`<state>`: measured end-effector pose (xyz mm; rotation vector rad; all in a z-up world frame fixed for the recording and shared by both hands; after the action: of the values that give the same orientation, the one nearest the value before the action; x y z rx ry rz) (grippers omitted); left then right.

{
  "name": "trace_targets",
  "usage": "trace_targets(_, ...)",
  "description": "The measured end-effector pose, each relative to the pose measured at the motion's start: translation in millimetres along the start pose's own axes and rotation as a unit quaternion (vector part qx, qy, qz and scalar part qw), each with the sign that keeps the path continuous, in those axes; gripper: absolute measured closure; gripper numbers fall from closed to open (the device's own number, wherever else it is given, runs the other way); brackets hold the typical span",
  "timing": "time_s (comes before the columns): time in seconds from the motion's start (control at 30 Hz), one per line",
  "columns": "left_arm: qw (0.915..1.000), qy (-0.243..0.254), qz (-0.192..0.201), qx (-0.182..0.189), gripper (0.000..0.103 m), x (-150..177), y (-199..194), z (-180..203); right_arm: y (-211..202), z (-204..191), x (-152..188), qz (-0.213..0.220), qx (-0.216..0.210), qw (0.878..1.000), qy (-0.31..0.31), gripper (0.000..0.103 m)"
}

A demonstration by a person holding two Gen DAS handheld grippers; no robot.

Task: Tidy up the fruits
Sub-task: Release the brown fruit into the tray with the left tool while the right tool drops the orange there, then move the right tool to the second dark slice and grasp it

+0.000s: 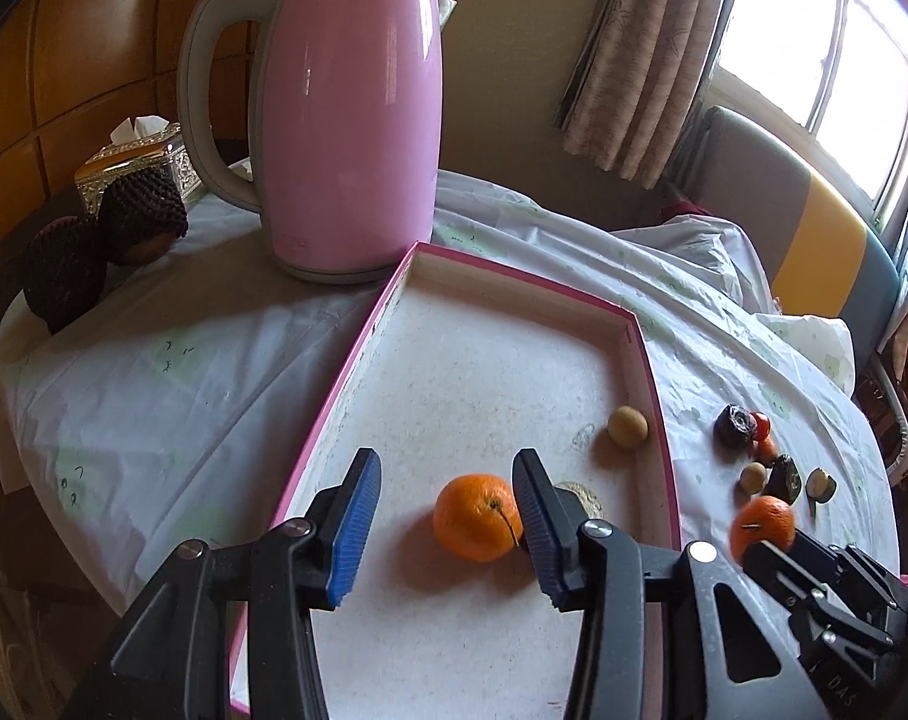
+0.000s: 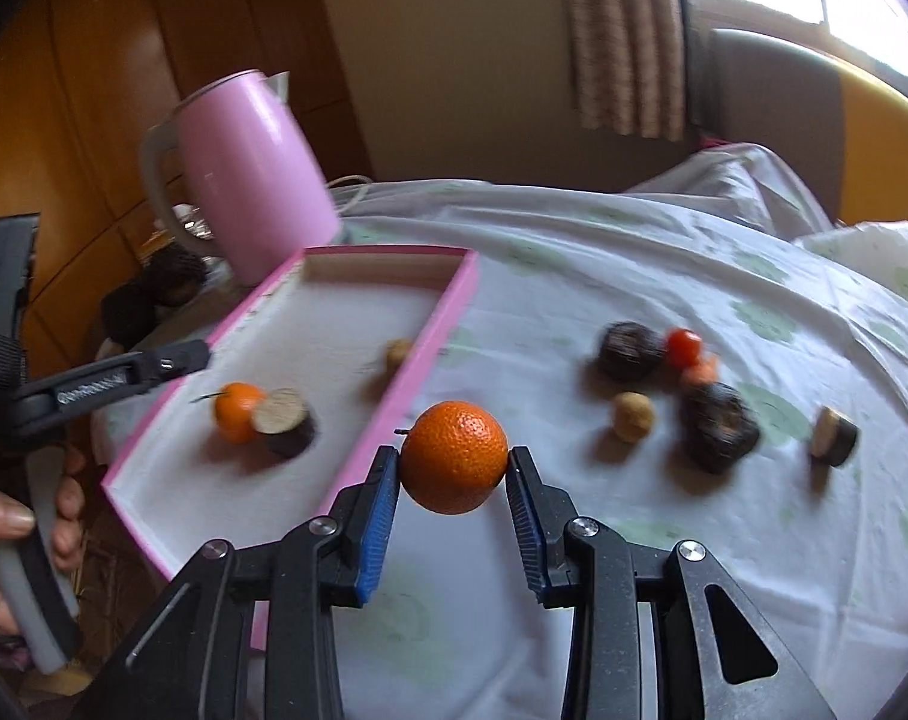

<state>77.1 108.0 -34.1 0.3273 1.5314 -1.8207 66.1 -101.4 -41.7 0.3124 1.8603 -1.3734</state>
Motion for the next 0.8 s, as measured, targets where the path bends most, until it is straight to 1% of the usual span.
trace_targets(0.2,1.0000,0.007,0.001,0.003,0.057,6.5,-6.1,0.6,17.4,-42.9,-9.1,-0.008,-0.048,0.998,-0.027,0.066)
trace_targets(0.33,1.0000,0.007,0.003,0.003,0.057,8.0,-8.8,-0.1,25.0,-53.9,-8.8,-0.009,-0.050,0.998,-0.027,0.063)
trace_targets(0.47,1.0000,0.008,0.004,0.005,0.057,9.0,-9.7,-0.7,23.9,-52.0,-8.1,-0.005,-0.043,0.999,-0.020,0.053)
trace_targets(0.6,0.9999,0.009,0.004,0.011,0.057,10.2,-10.6,2.5,19.7,-42.4,-5.4,-0.002,-0.027,1.000,-0.012,0.052)
trace_targets(0.8,0.9995,0.025,0.003,0.021,0.057,16.5,-13.6,14.9,10.3,-25.9,1.3,0.005,0.001,1.000,0.002,0.051)
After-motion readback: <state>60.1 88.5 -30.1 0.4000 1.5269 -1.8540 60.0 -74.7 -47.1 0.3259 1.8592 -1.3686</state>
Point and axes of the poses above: each gripper's, at about its wrist camera, not at the fingertips, and y roughly the way its jaws point, z to its right, x to its underside, the point moved 3 cm from there along y, roughly the way its jaws point, and after that the axes turned 8 degrees about -y, right-handed, at the moved point
